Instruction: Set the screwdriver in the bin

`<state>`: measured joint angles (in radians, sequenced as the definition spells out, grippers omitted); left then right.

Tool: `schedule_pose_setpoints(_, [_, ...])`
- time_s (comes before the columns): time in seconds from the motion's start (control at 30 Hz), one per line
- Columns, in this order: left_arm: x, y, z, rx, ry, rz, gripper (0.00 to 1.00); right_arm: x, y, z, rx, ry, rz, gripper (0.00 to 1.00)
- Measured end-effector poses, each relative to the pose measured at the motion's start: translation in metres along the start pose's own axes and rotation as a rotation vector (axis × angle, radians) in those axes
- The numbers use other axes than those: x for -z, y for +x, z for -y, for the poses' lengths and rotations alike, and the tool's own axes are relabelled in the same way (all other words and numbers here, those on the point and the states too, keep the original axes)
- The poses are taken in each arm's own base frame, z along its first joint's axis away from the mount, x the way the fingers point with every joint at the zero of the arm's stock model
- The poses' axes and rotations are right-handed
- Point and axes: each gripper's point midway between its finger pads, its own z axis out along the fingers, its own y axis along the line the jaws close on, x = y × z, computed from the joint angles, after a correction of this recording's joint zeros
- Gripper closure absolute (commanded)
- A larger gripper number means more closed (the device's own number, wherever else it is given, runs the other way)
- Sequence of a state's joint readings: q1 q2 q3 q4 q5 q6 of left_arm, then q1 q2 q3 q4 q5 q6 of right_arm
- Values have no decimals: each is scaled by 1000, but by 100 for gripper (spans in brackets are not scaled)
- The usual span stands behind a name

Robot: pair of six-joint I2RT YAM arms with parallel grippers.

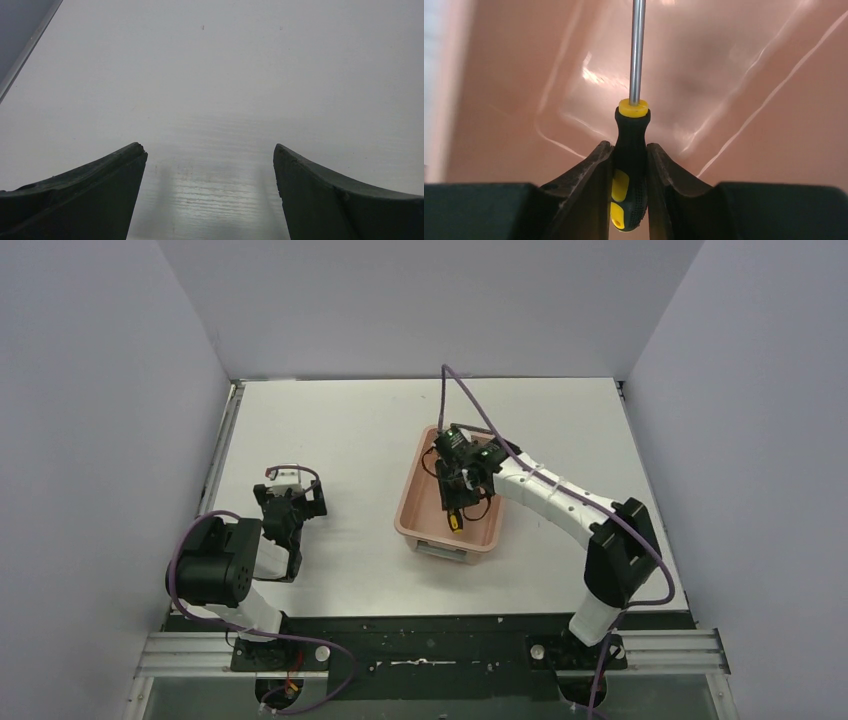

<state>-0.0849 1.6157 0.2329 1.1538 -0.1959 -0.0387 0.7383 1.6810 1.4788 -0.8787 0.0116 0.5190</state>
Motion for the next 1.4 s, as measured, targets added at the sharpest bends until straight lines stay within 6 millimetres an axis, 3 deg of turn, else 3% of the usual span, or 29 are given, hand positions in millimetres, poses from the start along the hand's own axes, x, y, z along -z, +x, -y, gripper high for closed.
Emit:
schedule_pose_setpoints(0.07, [0, 0, 0, 0, 0, 0, 3, -21, 27, 8, -10, 26, -74, 98])
schedule_pose_setpoints(0.17, [0, 0, 0, 0, 0, 0, 3, -39, 47, 15, -17, 49, -125, 84])
schedule_pose_setpoints(0.33, [0, 0, 0, 0, 0, 1, 3, -58, 44, 16, -28, 67, -107, 55])
schedule_pose_setpoints(0.5, [0, 0, 0, 0, 0, 1, 3, -64, 40, 19, -33, 84, -92, 47])
schedule_pose_setpoints(0.6, [0, 0, 0, 1, 0, 1, 3, -58, 30, 19, -31, 92, -73, 47])
schedule_pose_setpoints(0.73, [0, 0, 0, 0, 0, 1, 3, -35, -1, 9, -28, 63, 17, 41])
schedule_pose_setpoints(0.8, [0, 0, 0, 1, 0, 1, 3, -14, -20, 7, -29, 41, 85, 27])
schedule_pose_setpoints(0.87, [0, 0, 0, 0, 0, 1, 3, 16, -42, 6, -27, 11, 182, 4])
schedule_pose_setpoints(0.9, [0, 0, 0, 0, 0, 1, 3, 30, -51, 7, -30, 2, 227, 0])
schedule_pose_setpoints(1.0, [0, 0, 0, 1, 0, 1, 3, 82, -82, 29, -51, -16, 400, 0])
schedule_pose_setpoints(1.1, [0, 0, 0, 1, 0, 1, 3, 123, -106, 75, -110, 37, 587, 0])
schedule_pose_setpoints(1.17, [0, 0, 0, 0, 0, 1, 3, 139, -109, 110, -146, 121, 681, 0])
schedule_pose_setpoints(1.3, [0, 0, 0, 0, 0, 1, 3, 135, -92, 155, -174, 264, 757, 0])
schedule_pose_setpoints(1.4, [0, 0, 0, 0, 0, 1, 3, 109, -61, 193, -207, 380, 738, 0])
